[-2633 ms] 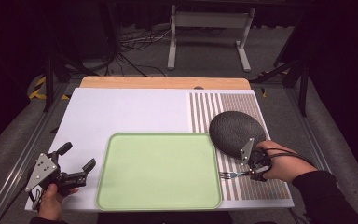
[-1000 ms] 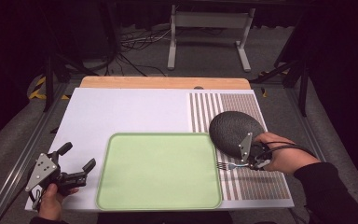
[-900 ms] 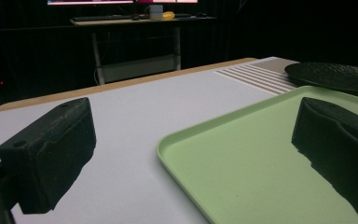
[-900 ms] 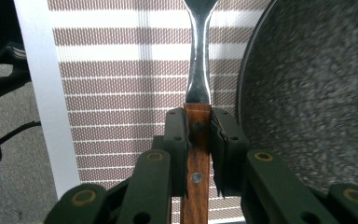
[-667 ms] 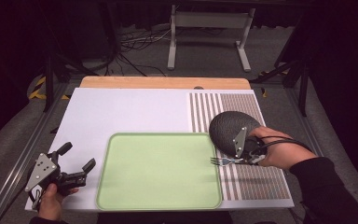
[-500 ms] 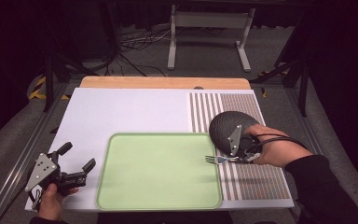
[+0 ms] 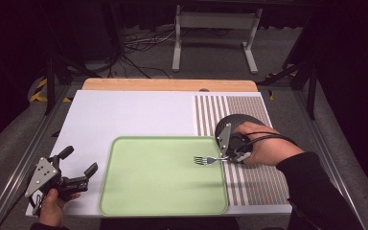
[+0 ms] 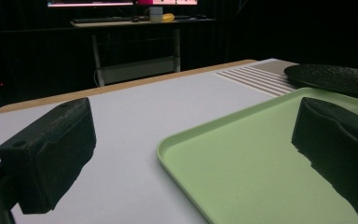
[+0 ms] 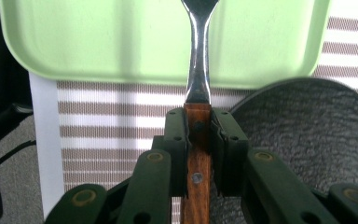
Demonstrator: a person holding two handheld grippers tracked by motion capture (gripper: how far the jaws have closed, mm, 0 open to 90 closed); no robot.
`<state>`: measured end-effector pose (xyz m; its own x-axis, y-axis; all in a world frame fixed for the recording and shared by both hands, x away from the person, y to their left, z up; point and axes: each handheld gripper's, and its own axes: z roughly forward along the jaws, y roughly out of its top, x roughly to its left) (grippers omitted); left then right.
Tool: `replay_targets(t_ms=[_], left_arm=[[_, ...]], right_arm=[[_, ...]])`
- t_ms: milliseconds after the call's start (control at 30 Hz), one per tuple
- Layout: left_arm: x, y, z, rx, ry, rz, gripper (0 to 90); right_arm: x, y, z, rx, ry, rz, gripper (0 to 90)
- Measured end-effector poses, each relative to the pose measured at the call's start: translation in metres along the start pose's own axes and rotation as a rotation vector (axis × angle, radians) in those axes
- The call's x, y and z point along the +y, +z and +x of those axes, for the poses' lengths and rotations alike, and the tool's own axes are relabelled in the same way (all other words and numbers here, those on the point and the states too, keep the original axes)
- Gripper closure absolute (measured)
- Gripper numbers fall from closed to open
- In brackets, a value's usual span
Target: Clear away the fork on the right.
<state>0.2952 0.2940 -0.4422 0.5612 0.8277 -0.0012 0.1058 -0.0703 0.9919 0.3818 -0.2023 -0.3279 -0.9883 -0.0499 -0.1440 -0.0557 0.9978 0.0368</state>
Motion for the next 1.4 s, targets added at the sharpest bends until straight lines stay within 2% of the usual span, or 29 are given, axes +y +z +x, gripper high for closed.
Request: replay_targets(t_ms=[133, 300, 367, 500, 600, 667, 767, 833, 900, 967, 1200, 1400], left_arm=[[0.0, 0.0, 0.0, 0.0, -0.002, -0.003, 0.3], [0.0, 0.0, 0.0, 0.0, -0.003, -0.005, 0.4], [0.0, 0.0, 0.0, -0.001, -0.003, -0.006, 0.3], [0.001, -0.001, 0.0, -0.001, -0.003, -0.007, 0.3], [0.001, -0.001, 0.0, -0.002, -0.003, -0.007, 0.3], [0.001, -0.001, 0.0, -0.002, -0.004, -0.008, 0.4], [0.001, -0.001, 0.0, -0.004, -0.003, -0.01, 0.4], [0.001, -0.001, 0.0, -0.004, -0.003, -0.009, 0.3], [0.001, -0.001, 0.0, -0.005, -0.003, -0.009, 0.3], [0.001, -0.001, 0.0, -0.004, -0.004, -0.009, 0.3], [0.001, -0.001, 0.0, -0.008, -0.001, -0.011, 0.3], [0.001, -0.001, 0.0, -0.007, -0.005, -0.013, 0.3]], right_arm=[[0.013, 0.001, -0.002, -0.007, -0.018, -0.017, 78.0], [0.025, 0.004, -0.003, 0.002, 0.003, -0.027, 78.1], [0.033, 0.008, -0.003, 0.022, 0.038, -0.037, 78.1], [0.042, 0.009, -0.002, 0.032, 0.073, -0.036, 78.2], [0.048, 0.011, -0.001, 0.043, 0.146, -0.035, 78.2], [0.05, 0.012, -0.001, 0.042, 0.164, -0.038, 78.2], [0.055, 0.013, 0.0, 0.058, 0.291, -0.039, 78.2], [0.056, 0.014, 0.0, 0.056, 0.333, -0.039, 78.2], [0.057, 0.014, 0.0, 0.052, 0.344, -0.042, 78.1], [0.059, 0.015, 0.001, 0.062, 0.4, -0.046, 78.1], [0.064, 0.021, 0.002, 0.078, 0.503, -0.047, 78.1], [0.069, 0.029, 0.004, 0.09, 0.557, -0.049, 78.1]])
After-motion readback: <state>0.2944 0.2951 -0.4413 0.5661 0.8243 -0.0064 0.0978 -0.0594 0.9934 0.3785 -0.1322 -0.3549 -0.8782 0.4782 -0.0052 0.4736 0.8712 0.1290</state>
